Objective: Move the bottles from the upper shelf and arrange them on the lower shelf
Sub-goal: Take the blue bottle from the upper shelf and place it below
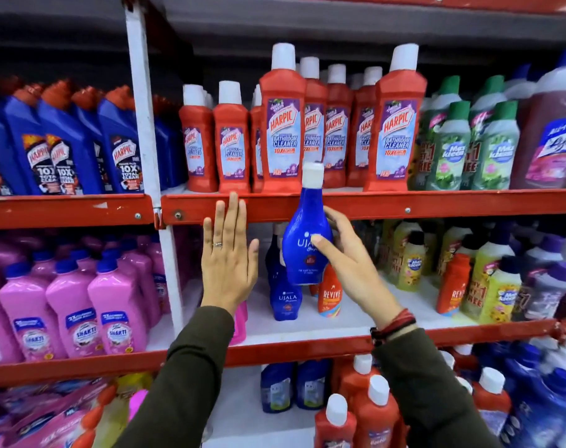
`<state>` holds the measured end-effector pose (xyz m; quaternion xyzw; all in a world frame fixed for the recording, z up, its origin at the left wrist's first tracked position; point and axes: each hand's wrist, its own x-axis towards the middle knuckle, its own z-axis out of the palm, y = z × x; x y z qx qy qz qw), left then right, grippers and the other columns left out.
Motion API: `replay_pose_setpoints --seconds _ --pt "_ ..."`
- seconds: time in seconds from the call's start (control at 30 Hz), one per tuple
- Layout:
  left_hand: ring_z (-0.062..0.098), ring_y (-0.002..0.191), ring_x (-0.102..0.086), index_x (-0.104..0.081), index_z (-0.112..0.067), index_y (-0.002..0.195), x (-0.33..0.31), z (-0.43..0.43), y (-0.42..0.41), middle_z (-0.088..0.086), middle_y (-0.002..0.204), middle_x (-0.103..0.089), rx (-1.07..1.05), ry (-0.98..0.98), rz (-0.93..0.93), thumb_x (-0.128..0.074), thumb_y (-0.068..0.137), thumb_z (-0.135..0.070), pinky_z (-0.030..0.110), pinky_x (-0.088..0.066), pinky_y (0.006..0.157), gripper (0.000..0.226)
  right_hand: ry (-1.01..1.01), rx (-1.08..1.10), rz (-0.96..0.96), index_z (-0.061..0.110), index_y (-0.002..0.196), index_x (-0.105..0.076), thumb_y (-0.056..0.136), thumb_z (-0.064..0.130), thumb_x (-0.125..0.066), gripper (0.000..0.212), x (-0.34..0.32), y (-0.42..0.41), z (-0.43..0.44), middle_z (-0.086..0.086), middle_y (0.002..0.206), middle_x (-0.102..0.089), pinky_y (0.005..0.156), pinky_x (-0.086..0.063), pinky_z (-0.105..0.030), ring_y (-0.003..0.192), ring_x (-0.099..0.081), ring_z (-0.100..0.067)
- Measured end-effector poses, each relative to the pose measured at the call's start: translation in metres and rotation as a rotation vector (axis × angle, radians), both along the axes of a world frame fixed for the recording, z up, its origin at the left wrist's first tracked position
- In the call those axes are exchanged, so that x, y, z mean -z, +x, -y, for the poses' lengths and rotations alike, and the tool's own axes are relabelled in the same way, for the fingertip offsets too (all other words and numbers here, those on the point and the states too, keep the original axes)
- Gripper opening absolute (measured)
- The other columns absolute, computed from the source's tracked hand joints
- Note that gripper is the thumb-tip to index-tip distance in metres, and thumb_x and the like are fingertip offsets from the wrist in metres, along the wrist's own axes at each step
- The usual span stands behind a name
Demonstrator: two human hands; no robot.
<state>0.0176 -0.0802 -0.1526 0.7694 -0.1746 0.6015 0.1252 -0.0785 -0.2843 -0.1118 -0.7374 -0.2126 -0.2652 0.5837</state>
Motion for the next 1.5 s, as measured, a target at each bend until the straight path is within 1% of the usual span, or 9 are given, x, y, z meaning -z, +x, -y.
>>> replay_pose_setpoints --seconds 0.2,0.43,0.6,0.67,0.8,0.87,1.13,1.3,1.5 --pt "0.016 0.160 0.017 0.010 -0.016 0.163 0.074 -0.012 -0.001 -0.003 0.172 0.022 -0.012 -0.020 -0.091 -0.032 0.101 -0.030 0.038 0.011 0.131 0.076 -0.004 -0.018 -0.105 0.041 0.135 -0.047 0.098 0.019 -0.058 0.045 0.072 0.010 -0.008 0.001 0.136 -0.061 0.089 -0.048 -0.020 0.112 -0.061 -0.007" --pt "0.020 0.160 0.017 0.010 -0.009 0.163 0.151 -0.012 0.005 0.006 0.172 0.022 -0.040 -0.008 -0.217 -0.037 0.100 -0.030 0.040 0.010 0.131 0.082 -0.025 0.006 -0.214 0.021 0.140 -0.047 0.098 0.005 -0.060 0.048 0.125 0.034 -0.014 0.000 0.142 -0.056 0.108 -0.049 -0.032 0.132 -0.054 -0.017" --pt "0.023 0.160 0.017 0.009 -0.004 0.162 0.180 -0.011 0.014 0.012 0.171 0.021 -0.100 -0.008 -0.276 -0.021 0.107 -0.035 0.041 0.011 0.131 0.070 -0.009 0.023 -0.287 0.032 0.135 -0.048 0.098 0.008 -0.061 0.046 0.149 0.055 -0.017 0.005 0.138 -0.056 0.100 -0.050 -0.018 0.126 -0.055 -0.001" --pt "0.024 0.160 0.017 0.009 -0.003 0.162 0.187 -0.012 0.016 0.014 0.171 0.021 -0.107 0.018 -0.282 -0.015 0.108 -0.038 0.042 0.011 0.131 0.068 -0.013 0.020 -0.307 0.038 0.132 -0.046 0.098 0.009 -0.061 0.047 0.156 0.061 -0.017 0.007 0.139 -0.055 0.093 -0.049 -0.009 0.120 -0.053 0.012" --pt "0.025 0.160 0.017 0.010 -0.002 0.161 0.189 -0.013 0.019 0.014 0.171 0.021 -0.112 0.041 -0.281 -0.015 0.108 -0.036 0.042 0.012 0.131 0.068 0.008 0.018 -0.339 0.042 0.132 -0.045 0.098 0.012 -0.061 0.048 0.163 0.070 -0.013 0.008 0.141 -0.053 0.093 -0.050 -0.011 0.128 -0.052 -0.002" --pt "0.025 0.160 0.018 0.011 -0.002 0.161 0.189 -0.013 0.019 0.014 0.170 0.022 -0.112 0.038 -0.276 -0.013 0.108 -0.036 0.042 0.012 0.131 0.067 0.001 0.004 -0.348 0.047 0.129 -0.045 0.099 0.012 -0.060 0.049 0.164 0.071 -0.011 0.014 0.139 -0.052 0.088 -0.050 -0.007 0.126 -0.052 0.006" --pt "0.022 0.159 0.019 0.012 -0.004 0.161 0.185 -0.013 0.013 0.012 0.170 0.024 -0.095 0.031 -0.283 -0.010 0.108 -0.037 0.039 0.012 0.131 0.067 -0.043 -0.028 -0.340 0.038 0.139 -0.042 0.100 0.016 -0.059 0.048 0.168 0.073 -0.005 0.009 0.144 -0.050 0.089 -0.048 -0.005 0.124 -0.051 0.014" --pt "0.023 0.160 0.019 0.012 -0.003 0.161 0.185 -0.014 0.012 0.013 0.170 0.024 -0.097 0.040 -0.295 -0.010 0.108 -0.037 0.039 0.012 0.131 0.067 -0.061 -0.036 -0.326 0.029 0.148 -0.038 0.101 0.019 -0.057 0.051 0.171 0.073 -0.002 0.005 0.151 -0.047 0.092 -0.047 -0.006 0.137 -0.047 -0.004" --pt "0.023 0.160 0.018 0.013 -0.004 0.161 0.184 -0.014 0.011 0.013 0.170 0.023 -0.089 0.057 -0.330 -0.010 0.107 -0.036 0.038 0.013 0.130 0.067 -0.071 -0.037 -0.325 0.027 0.149 -0.038 0.101 0.021 -0.057 0.052 0.170 0.070 -0.001 0.002 0.152 -0.046 0.091 -0.048 -0.006 0.139 -0.046 -0.009"
